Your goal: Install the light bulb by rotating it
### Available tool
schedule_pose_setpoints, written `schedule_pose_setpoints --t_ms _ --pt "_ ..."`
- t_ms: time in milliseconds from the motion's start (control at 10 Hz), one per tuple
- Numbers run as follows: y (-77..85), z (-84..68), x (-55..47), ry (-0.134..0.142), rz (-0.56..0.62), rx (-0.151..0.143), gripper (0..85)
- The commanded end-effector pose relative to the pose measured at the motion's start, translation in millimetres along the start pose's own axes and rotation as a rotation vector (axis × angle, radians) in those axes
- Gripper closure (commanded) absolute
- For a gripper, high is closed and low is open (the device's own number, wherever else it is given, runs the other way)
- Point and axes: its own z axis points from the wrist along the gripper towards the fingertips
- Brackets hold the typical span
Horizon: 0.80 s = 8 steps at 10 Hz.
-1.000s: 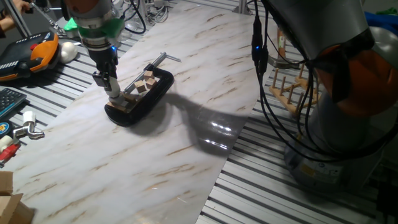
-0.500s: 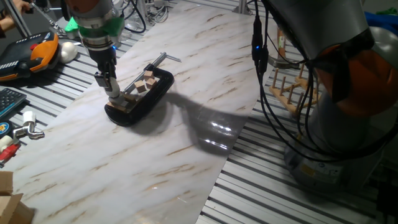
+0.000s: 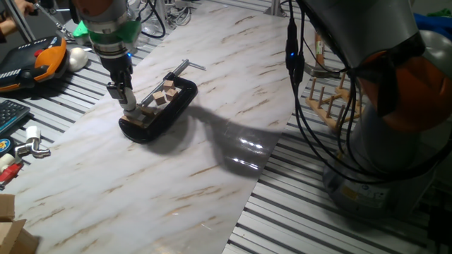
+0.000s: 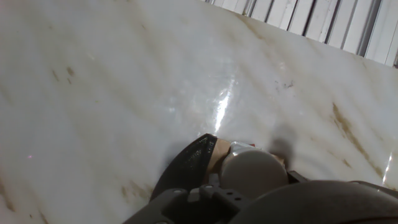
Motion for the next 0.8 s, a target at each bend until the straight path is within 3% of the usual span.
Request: schedule_pose_setpoints --t_ms 0,100,200,300,600,700 --pt "-0.2 0.0 -0.1 0.002 0.002 -0.001 34.0" --pt "-0.3 0.0 0.0 0.006 0.002 -0.004 51.0" --pt "-0.3 0.1 0.0 0.008 0.004 -0.008 51.0" --pt "-0.3 0.1 0.0 0.01 0.004 -0.01 68.0" --pt "-0.5 0.2 0.3 0.012 0.019 -0.013 68.0" --pt "-0.6 0.5 0.6 0.011 0.037 -0.015 85.0"
